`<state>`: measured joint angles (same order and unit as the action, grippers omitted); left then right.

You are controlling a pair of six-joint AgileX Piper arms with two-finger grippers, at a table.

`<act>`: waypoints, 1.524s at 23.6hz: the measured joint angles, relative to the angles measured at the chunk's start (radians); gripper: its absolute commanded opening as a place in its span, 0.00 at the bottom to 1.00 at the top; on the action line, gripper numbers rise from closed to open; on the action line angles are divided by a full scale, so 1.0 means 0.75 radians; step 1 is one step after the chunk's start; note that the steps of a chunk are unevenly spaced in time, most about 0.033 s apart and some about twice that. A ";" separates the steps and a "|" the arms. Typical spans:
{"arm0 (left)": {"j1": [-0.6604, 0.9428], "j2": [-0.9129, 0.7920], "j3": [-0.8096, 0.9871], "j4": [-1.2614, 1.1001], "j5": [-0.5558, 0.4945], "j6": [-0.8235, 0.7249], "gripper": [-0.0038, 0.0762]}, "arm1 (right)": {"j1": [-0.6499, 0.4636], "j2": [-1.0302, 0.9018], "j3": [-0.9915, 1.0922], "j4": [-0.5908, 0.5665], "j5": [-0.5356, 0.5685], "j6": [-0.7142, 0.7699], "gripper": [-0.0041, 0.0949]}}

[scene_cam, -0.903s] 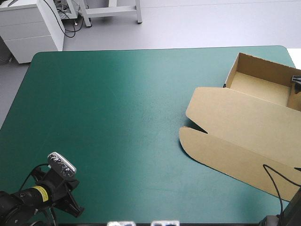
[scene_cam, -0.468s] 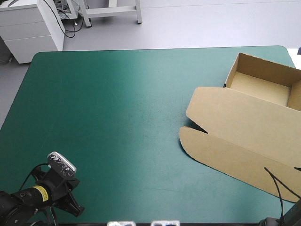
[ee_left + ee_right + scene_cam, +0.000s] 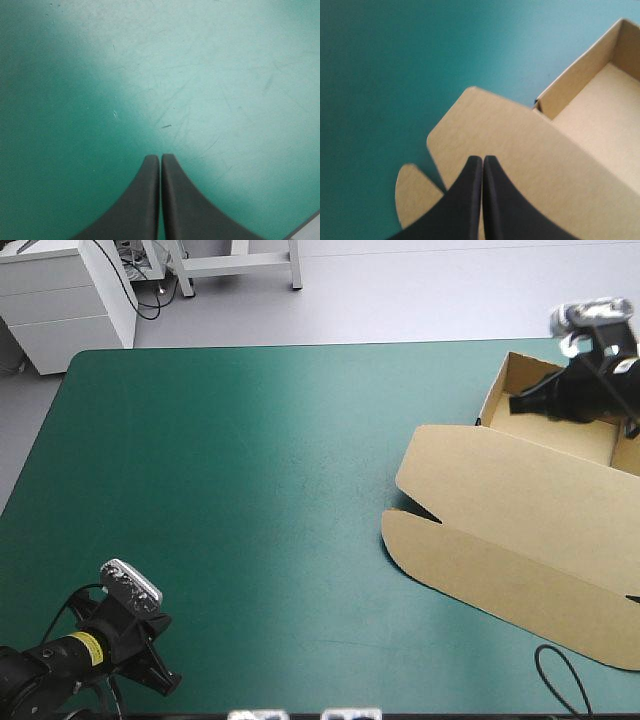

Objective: Fold the box

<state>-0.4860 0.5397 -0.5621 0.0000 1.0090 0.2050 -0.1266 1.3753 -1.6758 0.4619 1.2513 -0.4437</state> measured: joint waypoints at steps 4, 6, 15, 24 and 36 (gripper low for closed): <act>0.000 0.000 0.000 0.000 -0.039 0.000 0.04 | 0.230 -0.362 0.446 -0.135 -0.123 0.045 0.03; 0.000 0.000 0.000 0.000 -0.068 0.000 0.04 | 0.263 -0.544 0.657 -0.144 -0.210 0.050 0.03; 0.000 0.000 0.000 -0.007 -0.093 0.000 0.04 | 0.268 -1.299 1.387 -0.175 -0.364 0.047 0.03; 0.000 0.000 0.072 -0.013 0.025 0.000 0.04 | 0.270 -1.535 1.571 -0.176 -0.357 0.050 0.02; 0.000 0.000 0.092 -0.023 -0.017 -0.037 0.04 | 0.270 -1.543 1.575 -0.176 -0.357 0.050 0.02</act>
<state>-0.4860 0.5397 -0.4930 -0.0174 0.9961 0.1771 0.0758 0.2179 -0.4947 0.3297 0.9834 -0.4064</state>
